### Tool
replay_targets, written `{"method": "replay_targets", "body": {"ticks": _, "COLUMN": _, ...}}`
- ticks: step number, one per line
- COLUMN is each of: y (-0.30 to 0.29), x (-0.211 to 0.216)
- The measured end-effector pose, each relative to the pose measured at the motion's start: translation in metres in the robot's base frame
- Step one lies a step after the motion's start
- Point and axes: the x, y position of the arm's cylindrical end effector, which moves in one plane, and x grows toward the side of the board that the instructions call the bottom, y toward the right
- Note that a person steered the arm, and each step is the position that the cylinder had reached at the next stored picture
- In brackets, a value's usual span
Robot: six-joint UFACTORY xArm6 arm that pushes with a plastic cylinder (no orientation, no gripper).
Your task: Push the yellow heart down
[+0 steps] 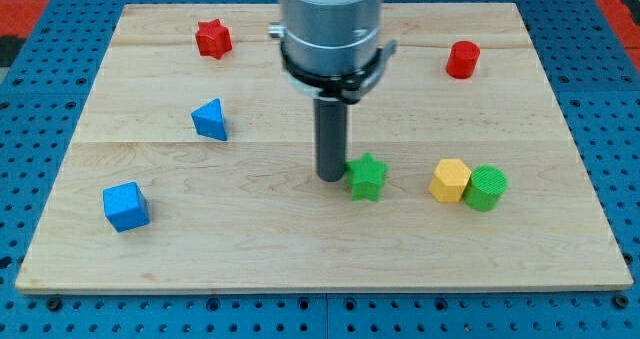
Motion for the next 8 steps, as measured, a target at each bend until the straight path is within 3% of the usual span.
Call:
{"method": "replay_targets", "body": {"ticks": 1, "y": 0.049, "x": 0.006}}
{"method": "replay_targets", "body": {"ticks": 3, "y": 0.056, "x": 0.005}}
{"method": "replay_targets", "body": {"ticks": 4, "y": 0.043, "x": -0.013}}
{"method": "replay_targets", "body": {"ticks": 6, "y": 0.079, "x": -0.074}}
{"method": "replay_targets", "body": {"ticks": 8, "y": 0.039, "x": -0.122}}
